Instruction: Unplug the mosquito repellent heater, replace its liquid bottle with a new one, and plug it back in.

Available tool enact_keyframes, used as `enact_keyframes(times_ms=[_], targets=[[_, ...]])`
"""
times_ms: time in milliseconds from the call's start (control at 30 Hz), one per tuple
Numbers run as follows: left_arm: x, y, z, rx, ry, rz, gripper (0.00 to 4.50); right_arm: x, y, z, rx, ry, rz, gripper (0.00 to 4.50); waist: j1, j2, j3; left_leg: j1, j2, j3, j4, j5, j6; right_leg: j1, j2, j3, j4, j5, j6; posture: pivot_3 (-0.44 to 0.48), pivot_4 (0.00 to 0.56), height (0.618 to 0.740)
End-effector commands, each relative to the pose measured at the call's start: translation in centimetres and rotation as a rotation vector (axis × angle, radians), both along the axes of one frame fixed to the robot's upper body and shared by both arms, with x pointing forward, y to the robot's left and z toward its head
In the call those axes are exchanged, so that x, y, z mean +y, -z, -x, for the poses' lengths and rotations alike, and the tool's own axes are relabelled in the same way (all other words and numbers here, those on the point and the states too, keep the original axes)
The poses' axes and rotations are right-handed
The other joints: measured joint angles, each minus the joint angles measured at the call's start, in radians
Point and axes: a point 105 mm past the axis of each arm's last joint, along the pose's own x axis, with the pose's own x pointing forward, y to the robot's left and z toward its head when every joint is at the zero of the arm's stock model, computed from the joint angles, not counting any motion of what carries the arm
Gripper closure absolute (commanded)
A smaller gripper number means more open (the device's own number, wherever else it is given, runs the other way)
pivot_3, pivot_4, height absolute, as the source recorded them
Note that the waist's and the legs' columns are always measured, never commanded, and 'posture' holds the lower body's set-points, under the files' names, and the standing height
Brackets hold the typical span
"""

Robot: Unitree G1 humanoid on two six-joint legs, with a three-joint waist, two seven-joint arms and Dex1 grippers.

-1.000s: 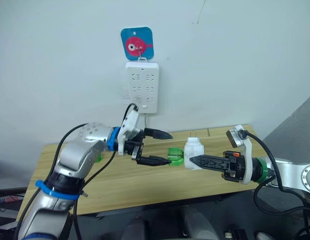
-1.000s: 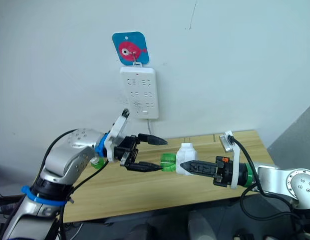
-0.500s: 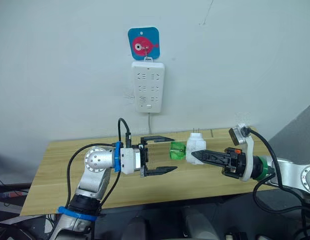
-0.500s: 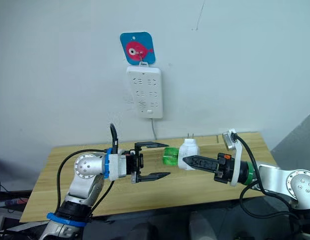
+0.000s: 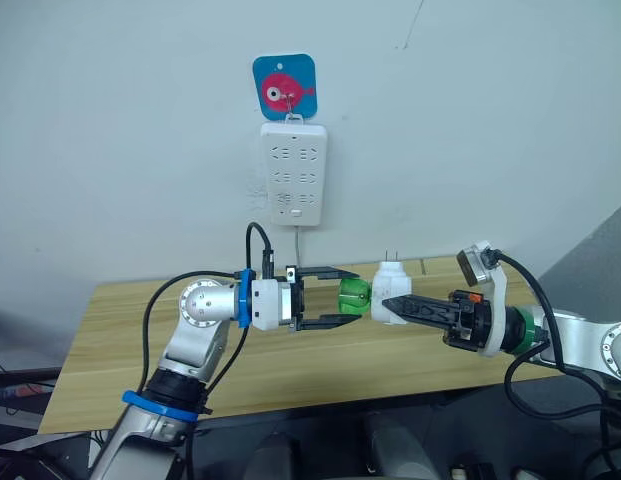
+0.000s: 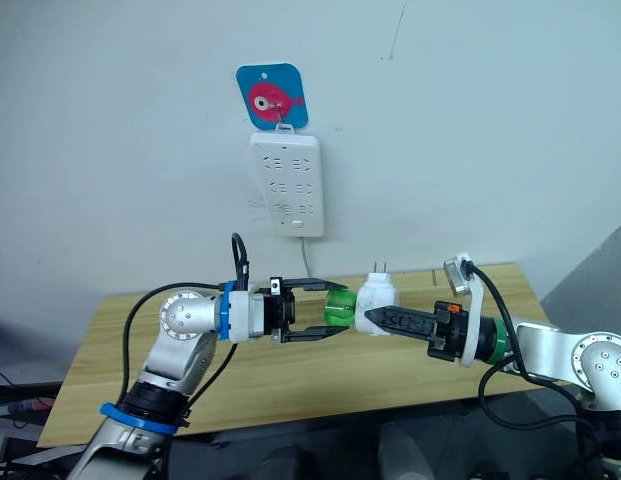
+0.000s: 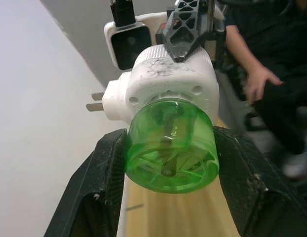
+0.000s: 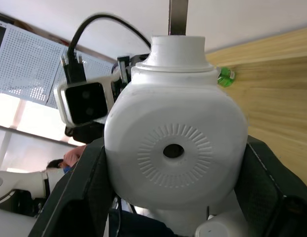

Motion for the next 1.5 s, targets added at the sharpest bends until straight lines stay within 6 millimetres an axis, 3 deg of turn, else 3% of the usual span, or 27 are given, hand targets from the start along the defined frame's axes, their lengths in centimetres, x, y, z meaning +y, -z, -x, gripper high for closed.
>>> enact_keyframes(times_ms=[33,100,167,267,400,500,567,733,867,1000,1167,1500], targets=[[-0.2,-1.6,0.0,0.34,0.026,-0.122,2.18,-0.1,-1.4,-0.1,-0.053,-0.007,-0.005,1.54,-0.004,0.0,0.001,0.0,0.0,0.0,0.0,0.0,0.0,0.0,0.0,-0.001,0.0,0.0,0.0,-0.143,0.139,0.73],[0.1,-2.7,-0.3,0.718,0.022,-0.183,2.18,0.2,-1.4,0.1,-0.058,-0.032,0.008,1.54,-0.003,-0.001,0.002,0.0,-0.001,0.0,0.0,0.0,0.0,0.0,0.0,-0.002,0.0,0.0,0.0,-0.132,0.143,0.73],[0.5,-3.9,0.0,0.947,0.076,-0.229,2.18,0.5,-1.5,0.3,-0.061,-0.05,0.011,1.54,-0.008,-0.002,0.003,-0.001,-0.001,-0.001,0.001,0.0,0.0,0.0,0.001,-0.005,-0.001,0.0,0.0,-0.128,0.146,0.73],[0.6,-4.8,0.1,1.0,0.11,-0.248,2.18,0.8,-1.5,0.4,-0.062,-0.064,0.002,1.54,-0.015,-0.001,0.003,0.0,-0.001,-0.001,0.0,-0.001,0.002,0.0,0.001,-0.005,-0.001,-0.001,0.001,-0.127,0.15,0.73],[1.0,-4.6,0.5,0.891,0.12,-0.252,2.18,1.0,-1.4,0.3,-0.053,-0.063,-0.006,1.54,-0.021,0.0,0.005,-0.001,0.0,-0.001,-0.002,-0.002,0.003,-0.003,0.001,-0.004,0.0,-0.001,0.0,-0.121,0.154,0.73],[1.9,-2.9,0.4,0.673,0.073,-0.274,2.18,0.8,-1.2,0.1,-0.038,-0.049,-0.018,1.54,-0.017,0.0,0.005,-0.001,0.001,-0.003,-0.003,-0.002,0.003,-0.003,-0.001,-0.002,-0.001,0.001,-0.004,-0.115,0.158,0.73],[2.5,-1.9,0.1,0.534,0.021,-0.235,1.46,0.6,-1.1,-0.2,-0.031,-0.037,-0.022,1.54,-0.011,0.0,0.005,-0.001,0.001,-0.003,-0.003,-0.002,0.002,-0.003,-0.003,-0.001,-0.001,0.001,-0.004,-0.111,0.16,0.73],[3.1,-1.2,0.6,0.489,-0.042,-0.097,0.0,0.2,-1.0,-0.6,-0.019,-0.025,-0.028,1.54,0.007,-0.001,0.008,-0.002,0.0,-0.001,-0.001,-0.002,0.002,-0.002,-0.006,-0.001,-0.002,0.001,-0.004,-0.098,0.163,0.73],[3.2,-1.2,0.6,0.429,-0.085,-0.056,0.0,0.2,-1.0,-0.7,-0.016,-0.023,-0.032,1.54,0.022,-0.002,0.009,-0.003,-0.002,-0.001,0.0,-0.002,0.003,-0.001,-0.008,-0.001,-0.003,-0.001,0.0,-0.096,0.163,0.73],[4.2,-0.3,1.0,0.181,-0.101,-0.039,0.0,0.1,-1.1,-0.8,-0.017,-0.019,-0.032,1.54,0.026,-0.001,0.009,-0.003,-0.002,-0.001,0.0,-0.002,0.003,-0.002,-0.008,-0.001,-0.003,0.002,-0.004,-0.1,0.163,0.73],[2.4,0.1,1.1,-0.119,-0.069,0.045,0.0,0.3,-1.2,-0.9,-0.021,-0.018,-0.034,1.54,0.037,-0.001,0.009,-0.004,-0.001,-0.001,0.0,-0.002,0.003,-0.002,-0.009,-0.002,-0.004,0.002,-0.005,-0.101,0.163,0.73],[0.1,0.1,-0.5,-0.246,-0.094,0.116,0.0,0.5,-1.2,-0.8,-0.027,-0.022,-0.028,1.54,0.035,-0.001,0.009,-0.006,-0.002,-0.003,0.0,-0.002,0.003,-0.002,-0.009,-0.004,-0.004,0.002,-0.004,-0.107,0.161,0.73]])
